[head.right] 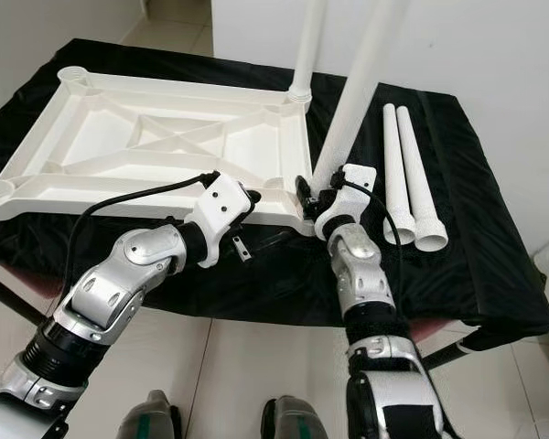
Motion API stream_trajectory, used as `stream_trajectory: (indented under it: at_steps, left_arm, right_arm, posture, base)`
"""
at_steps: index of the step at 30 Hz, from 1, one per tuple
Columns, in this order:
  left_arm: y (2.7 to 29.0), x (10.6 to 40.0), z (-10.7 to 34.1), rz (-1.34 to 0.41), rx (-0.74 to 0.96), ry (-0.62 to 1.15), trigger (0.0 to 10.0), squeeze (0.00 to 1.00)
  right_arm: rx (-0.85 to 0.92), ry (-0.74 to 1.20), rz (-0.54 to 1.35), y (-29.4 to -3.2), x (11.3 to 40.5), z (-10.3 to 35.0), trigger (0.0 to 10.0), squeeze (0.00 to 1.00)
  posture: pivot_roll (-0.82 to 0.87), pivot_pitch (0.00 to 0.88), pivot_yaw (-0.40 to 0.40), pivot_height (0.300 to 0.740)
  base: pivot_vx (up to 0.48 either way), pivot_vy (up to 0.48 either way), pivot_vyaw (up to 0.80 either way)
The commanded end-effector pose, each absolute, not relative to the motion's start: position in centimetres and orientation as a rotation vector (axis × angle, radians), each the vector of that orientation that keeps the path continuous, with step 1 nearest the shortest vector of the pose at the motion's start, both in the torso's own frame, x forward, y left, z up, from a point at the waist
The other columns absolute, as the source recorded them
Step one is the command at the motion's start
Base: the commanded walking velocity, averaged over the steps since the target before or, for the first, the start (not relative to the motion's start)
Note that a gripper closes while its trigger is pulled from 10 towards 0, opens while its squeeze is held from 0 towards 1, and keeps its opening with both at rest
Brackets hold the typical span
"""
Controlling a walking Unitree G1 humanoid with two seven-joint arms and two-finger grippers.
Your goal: Building children table
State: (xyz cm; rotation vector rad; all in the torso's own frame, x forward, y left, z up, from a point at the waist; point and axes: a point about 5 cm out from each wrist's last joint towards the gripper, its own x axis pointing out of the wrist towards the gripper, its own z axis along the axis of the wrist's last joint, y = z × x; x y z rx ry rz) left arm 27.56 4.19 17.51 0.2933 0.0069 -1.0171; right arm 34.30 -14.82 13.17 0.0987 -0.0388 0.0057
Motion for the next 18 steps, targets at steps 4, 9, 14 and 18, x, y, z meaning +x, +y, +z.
stream_trajectory:
  at_steps: [4, 9, 14, 18]
  left_arm:
    - [4.1, 27.3, 17.2, -1.060, 0.304, 0.026, 10.0, 0.00]
    - [4.2, 27.4, 17.2, -1.050, 0.297, 0.023, 10.0, 0.00]
    - [4.2, 27.4, 17.2, -1.049, 0.296, 0.025, 10.0, 0.00]
    - [4.2, 27.4, 17.3, -1.048, 0.293, 0.025, 10.0, 0.00]
  right_arm:
    - [0.113, 0.030, -0.201, -15.8, 33.3, 11.7, 10.0, 0.00]
    - [0.135, 0.012, -0.199, -14.4, 33.2, 12.1, 10.0, 0.00]
    - [0.125, 0.003, -0.207, -14.7, 33.3, 12.4, 10.0, 0.00]
    - [0.115, -0.017, -0.160, -14.6, 33.3, 12.9, 10.0, 1.00]
  posture:
    - [-0.02, 0.000, -0.050, 0.740]
    - [-0.01, 0.000, -0.055, 0.740]
    - [-0.01, 0.003, -0.053, 0.740]
    - [-0.02, 0.003, -0.051, 0.740]
  base:
    - [0.000, 0.000, 0.00]
    - [0.000, 0.000, 0.00]
    - [0.000, 0.000, 0.00]
    - [0.000, 0.000, 0.00]
